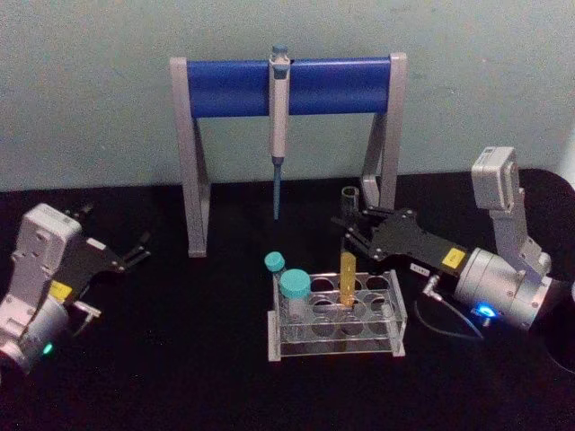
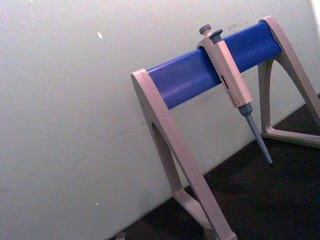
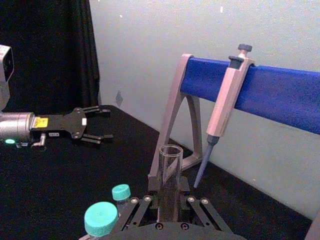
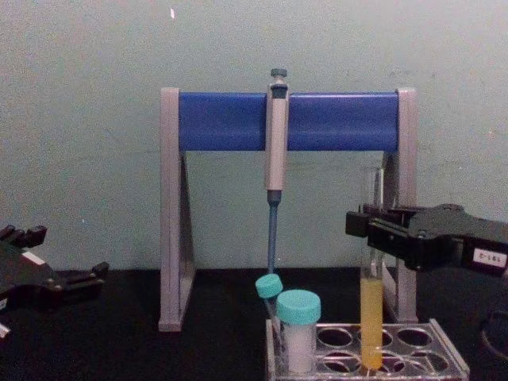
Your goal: Pick up the test tube from the test tube rack, shake it, then place it back into the test tube rack.
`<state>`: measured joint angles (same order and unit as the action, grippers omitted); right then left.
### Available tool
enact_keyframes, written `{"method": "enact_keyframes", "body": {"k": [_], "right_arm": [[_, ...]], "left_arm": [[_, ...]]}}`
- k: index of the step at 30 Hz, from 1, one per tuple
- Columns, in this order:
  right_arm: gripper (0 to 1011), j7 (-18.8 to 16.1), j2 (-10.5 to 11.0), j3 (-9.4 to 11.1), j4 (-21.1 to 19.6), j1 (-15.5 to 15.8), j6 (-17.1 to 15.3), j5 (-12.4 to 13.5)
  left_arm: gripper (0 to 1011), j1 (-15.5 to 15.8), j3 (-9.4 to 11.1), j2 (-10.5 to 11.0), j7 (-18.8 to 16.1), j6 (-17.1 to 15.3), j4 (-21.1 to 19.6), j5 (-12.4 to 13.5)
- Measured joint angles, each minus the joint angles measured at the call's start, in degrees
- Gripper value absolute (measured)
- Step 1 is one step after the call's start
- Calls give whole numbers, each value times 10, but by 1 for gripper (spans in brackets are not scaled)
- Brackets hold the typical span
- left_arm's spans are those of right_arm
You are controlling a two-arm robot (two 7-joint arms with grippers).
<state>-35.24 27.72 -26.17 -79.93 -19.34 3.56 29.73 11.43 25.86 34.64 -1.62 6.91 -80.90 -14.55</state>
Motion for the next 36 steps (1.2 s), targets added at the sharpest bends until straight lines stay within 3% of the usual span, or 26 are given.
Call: {"method": "enact_keyframes", "body": {"k": [36], "right_arm": [[232, -4, -7, -12, 26, -9, -16, -15]], "left_arm": [[1001, 0, 0, 0, 0, 0, 0, 0]]}}
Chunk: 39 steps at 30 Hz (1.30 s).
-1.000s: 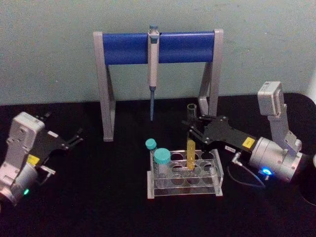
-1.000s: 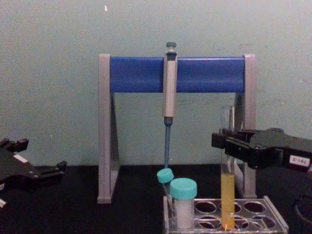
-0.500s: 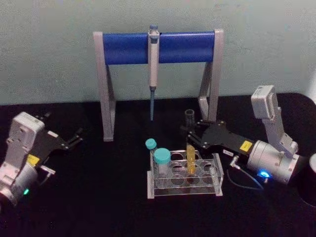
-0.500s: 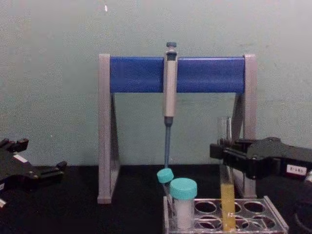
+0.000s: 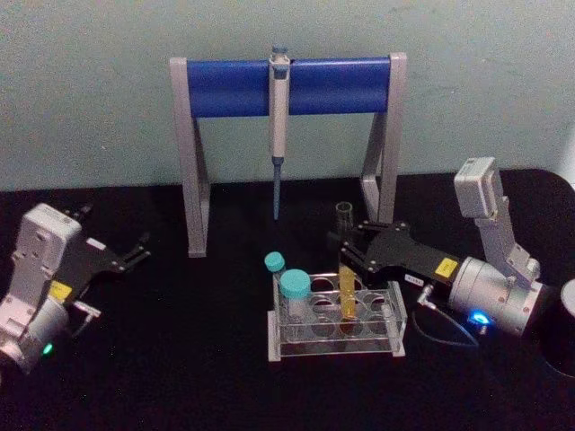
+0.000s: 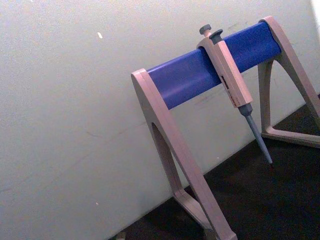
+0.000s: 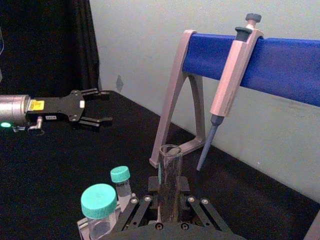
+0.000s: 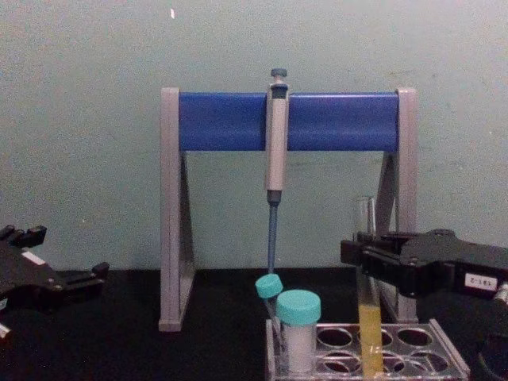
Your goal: Pick up the test tube from the test tube rack, shake it, then place it back into the test tube rack.
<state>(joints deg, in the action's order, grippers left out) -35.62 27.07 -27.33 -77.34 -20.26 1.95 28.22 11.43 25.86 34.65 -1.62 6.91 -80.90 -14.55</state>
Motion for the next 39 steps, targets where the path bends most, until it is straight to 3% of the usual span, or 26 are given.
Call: {"method": "enact_keyframes", "body": {"k": [39], "right_arm": [[232, -1, 2, -5, 3, -5, -13, 2]], "left_arm": [[1001, 0, 0, 0, 0, 0, 0, 0]]}}
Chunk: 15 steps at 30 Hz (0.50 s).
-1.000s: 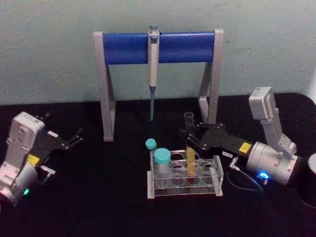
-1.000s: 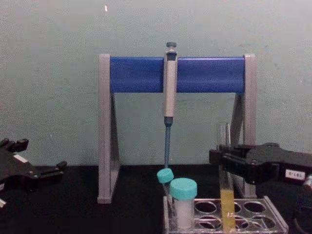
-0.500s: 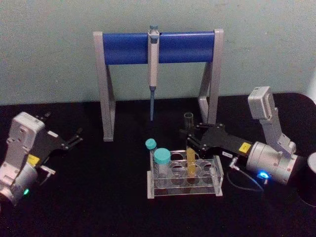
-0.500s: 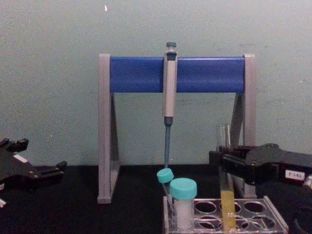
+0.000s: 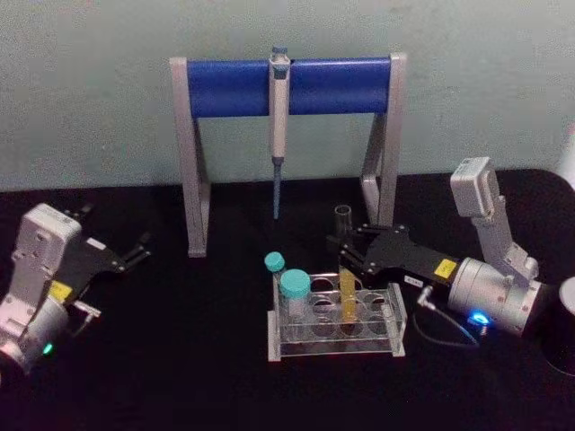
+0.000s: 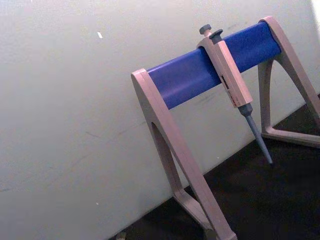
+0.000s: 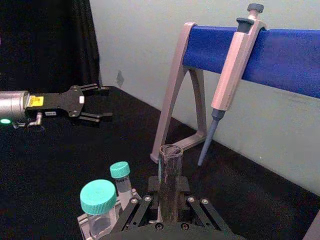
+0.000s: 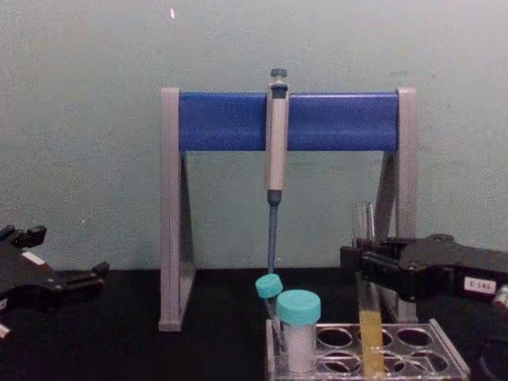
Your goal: Pick up the test tube from the test tube rack, shake it, then place it back into the test tube rack.
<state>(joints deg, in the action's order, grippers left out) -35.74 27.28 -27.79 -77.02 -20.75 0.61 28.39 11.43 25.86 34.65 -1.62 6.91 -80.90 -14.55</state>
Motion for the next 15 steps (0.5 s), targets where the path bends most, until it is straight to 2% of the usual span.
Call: {"method": "enact_keyframes", "body": {"k": [15], "right_arm": [[232, 0, 0, 1, -1, 1, 1, 0]], "left_arm": [[1001, 0, 0, 0, 0, 0, 0, 0]]}}
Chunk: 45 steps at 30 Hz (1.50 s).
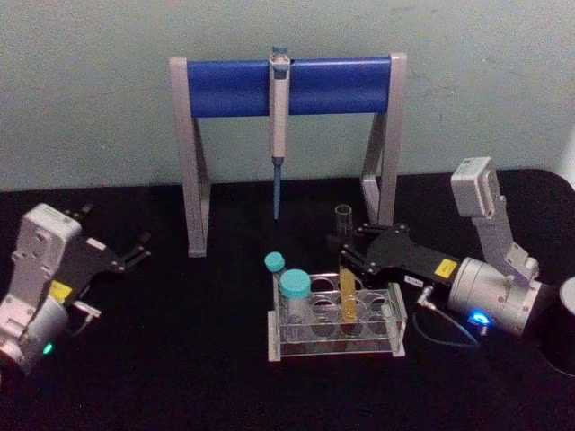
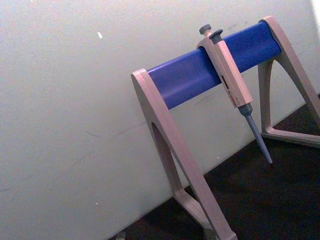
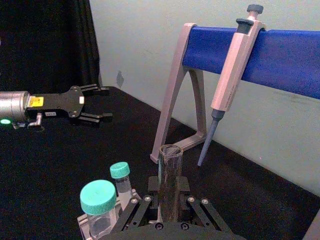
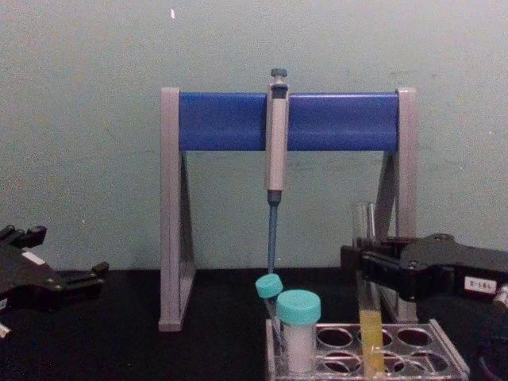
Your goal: Pick up the test tube from the test tube rack, shake it, then place it back into the test tube rack.
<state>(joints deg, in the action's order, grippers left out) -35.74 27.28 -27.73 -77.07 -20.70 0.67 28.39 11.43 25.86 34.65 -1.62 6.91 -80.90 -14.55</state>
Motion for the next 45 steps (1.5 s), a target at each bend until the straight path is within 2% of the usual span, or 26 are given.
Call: {"method": "enact_keyframes", "body": {"k": [3, 6, 7, 10, 13, 16, 17, 20, 22, 28, 38, 42, 45], "right_arm": [[248, 0, 0, 0, 0, 0, 0, 0], [316, 0, 0, 0, 0, 0, 0, 0], [381, 0, 0, 0, 0, 0, 0, 0], [442, 0, 0, 0, 0, 0, 0, 0], [582, 0, 0, 0, 0, 0, 0, 0], [644, 0, 0, 0, 0, 0, 0, 0], [704, 0, 0, 0, 0, 0, 0, 0], [758, 0, 0, 0, 0, 0, 0, 0], [856, 0, 0, 0, 0, 0, 0, 0], [997, 0, 0, 0, 0, 0, 0, 0], [1000, 0, 0, 0, -1, 1, 2, 0], [1000, 9, 1, 10, -13, 10, 14, 2], [1000, 28, 0, 31, -34, 26, 36, 9]], "left_arm": [[1001, 0, 0, 0, 0, 0, 0, 0], [1001, 0, 0, 0, 0, 0, 0, 0], [1001, 0, 0, 0, 0, 0, 0, 0], [1001, 0, 0, 0, 0, 0, 0, 0], [1001, 0, 0, 0, 0, 0, 0, 0], [1001, 0, 0, 0, 0, 0, 0, 0], [1001, 0, 0, 0, 0, 0, 0, 0], [1001, 0, 0, 0, 0, 0, 0, 0], [1001, 0, 0, 0, 0, 0, 0, 0], [1001, 0, 0, 0, 0, 0, 0, 0], [1001, 0, 0, 0, 0, 0, 0, 0], [1001, 0, 0, 0, 0, 0, 0, 0], [1001, 0, 0, 0, 0, 0, 0, 0]]}}
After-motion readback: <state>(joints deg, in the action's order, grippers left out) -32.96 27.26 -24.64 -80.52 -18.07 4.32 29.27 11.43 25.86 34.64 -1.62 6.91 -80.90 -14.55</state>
